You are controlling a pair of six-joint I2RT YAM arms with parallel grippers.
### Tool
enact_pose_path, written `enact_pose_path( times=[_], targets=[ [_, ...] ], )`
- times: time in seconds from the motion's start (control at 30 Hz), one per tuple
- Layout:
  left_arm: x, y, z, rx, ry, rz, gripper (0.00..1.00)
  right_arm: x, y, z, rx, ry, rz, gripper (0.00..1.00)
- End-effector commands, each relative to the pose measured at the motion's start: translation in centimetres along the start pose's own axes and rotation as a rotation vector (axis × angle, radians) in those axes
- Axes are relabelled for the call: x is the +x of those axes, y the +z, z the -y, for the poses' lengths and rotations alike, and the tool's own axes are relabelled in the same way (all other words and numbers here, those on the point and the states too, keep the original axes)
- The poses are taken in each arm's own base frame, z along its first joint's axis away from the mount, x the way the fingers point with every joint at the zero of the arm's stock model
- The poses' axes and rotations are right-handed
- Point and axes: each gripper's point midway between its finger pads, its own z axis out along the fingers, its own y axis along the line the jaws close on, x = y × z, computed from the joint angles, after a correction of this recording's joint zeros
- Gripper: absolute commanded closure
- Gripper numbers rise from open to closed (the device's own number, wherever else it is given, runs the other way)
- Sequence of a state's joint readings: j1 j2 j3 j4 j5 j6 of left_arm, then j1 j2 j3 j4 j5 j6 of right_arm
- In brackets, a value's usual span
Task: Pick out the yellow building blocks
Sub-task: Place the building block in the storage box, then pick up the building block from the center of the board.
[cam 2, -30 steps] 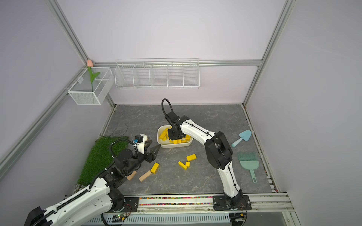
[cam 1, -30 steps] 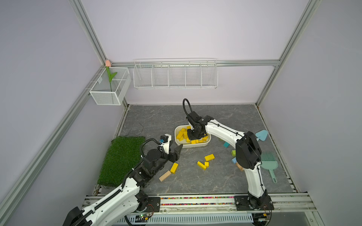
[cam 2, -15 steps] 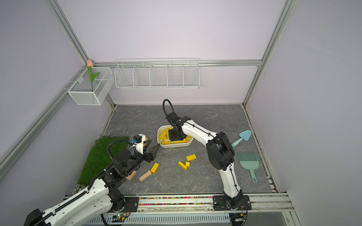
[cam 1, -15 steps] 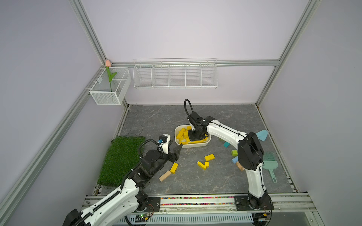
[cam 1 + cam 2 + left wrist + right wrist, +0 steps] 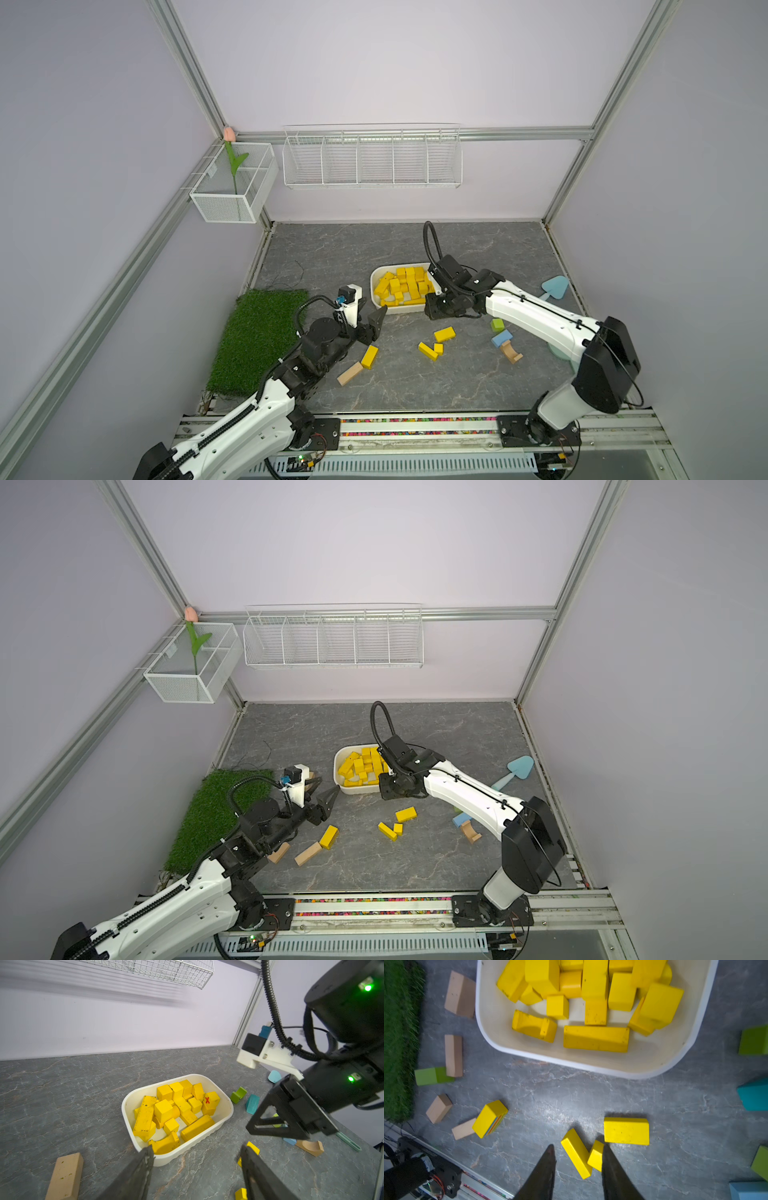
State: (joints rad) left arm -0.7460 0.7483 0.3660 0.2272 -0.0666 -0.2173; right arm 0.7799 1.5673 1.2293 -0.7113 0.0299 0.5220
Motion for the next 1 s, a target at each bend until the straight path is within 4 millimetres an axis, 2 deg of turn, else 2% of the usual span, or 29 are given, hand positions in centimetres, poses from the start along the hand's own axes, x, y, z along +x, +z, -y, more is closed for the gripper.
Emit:
enact_pose_path(
  times=[0.0, 0.2, 0.3, 0.43, 0.73, 0.97],
  targets=[
    [-0.3, 0.0, 0.0, 0.003, -0.022, 0.008, 0.32, 1.6, 0.6, 0.1, -0.005, -0.068, 0.021, 0.61],
    [-0.4, 0.0, 0.0, 0.001, -0.025, 0.011, 0.32, 3.8, 1.4, 0.7, -0.04, -0.17, 0.073, 0.61],
    [0.1, 0.5, -0.1, -0.005, -0.024, -0.016, 0.32, 3.9, 1.5, 0.1, -0.082, -0.177, 0.088, 0.61],
    [0.2, 0.8, -0.1, -0.007, -0.023, -0.026, 0.32, 4.0, 2.6, 0.1, -0.074, -0.173, 0.06, 0.6],
    [0.2, 0.7, -0.2, -0.012, -0.025, -0.021, 0.32, 4.8, 4.4, -1.2, -0.121, -0.199, -0.031, 0.59],
    [0.1, 0.7, -0.3, -0.016, -0.027, -0.021, 0.32, 6.0, 5.7, 0.1, -0.05, -0.125, -0.101, 0.6]
  ],
)
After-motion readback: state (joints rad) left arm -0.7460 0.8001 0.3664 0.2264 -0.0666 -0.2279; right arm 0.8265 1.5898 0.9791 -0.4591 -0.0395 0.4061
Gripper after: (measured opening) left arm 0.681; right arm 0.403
